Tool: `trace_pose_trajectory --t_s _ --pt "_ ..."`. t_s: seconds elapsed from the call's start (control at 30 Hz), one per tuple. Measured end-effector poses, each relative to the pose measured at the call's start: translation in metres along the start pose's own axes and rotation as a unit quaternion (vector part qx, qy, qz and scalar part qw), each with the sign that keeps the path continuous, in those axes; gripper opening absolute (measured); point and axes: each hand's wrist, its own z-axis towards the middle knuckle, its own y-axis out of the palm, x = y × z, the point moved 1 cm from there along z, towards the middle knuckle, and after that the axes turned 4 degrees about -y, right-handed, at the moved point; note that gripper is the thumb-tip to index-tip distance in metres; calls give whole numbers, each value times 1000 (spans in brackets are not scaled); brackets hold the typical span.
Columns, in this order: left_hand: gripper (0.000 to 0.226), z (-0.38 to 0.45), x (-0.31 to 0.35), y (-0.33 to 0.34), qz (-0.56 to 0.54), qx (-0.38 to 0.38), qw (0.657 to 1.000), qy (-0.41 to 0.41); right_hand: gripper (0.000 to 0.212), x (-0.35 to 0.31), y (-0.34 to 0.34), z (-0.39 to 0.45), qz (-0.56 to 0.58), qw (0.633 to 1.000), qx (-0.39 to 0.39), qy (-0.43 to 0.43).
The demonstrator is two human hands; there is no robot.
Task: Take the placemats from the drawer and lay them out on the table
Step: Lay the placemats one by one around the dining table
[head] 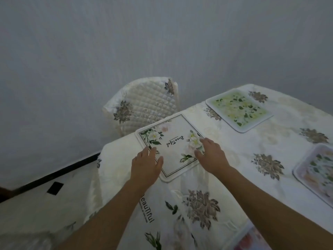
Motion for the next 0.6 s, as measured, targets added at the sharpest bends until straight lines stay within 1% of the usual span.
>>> trace_pose_trajectory --t_s 0.13,0.23,0.33,0.43,0.53,0.6 --pt "57 37 -5 27 15 -46 999 1 49 17 28 47 3 999 -10 31" --pt "57 53 -9 44 23 -55 998 -6 46 30 46 74 14 997 -28 66" --pt "59 62 -14 57 13 -49 999 -20 43 39 55 90 -29 996 -19 82" --pt "57 67 -15 65 -4 -16 999 -39 42 47 57 101 -78 994 17 80" --pt "55 68 -13 67 -33 12 997 -67 44 55 58 111 -73 992 20 104" --pt "54 67 -12 70 -36 10 997 -61 45 59 58 116 -71 991 27 108"
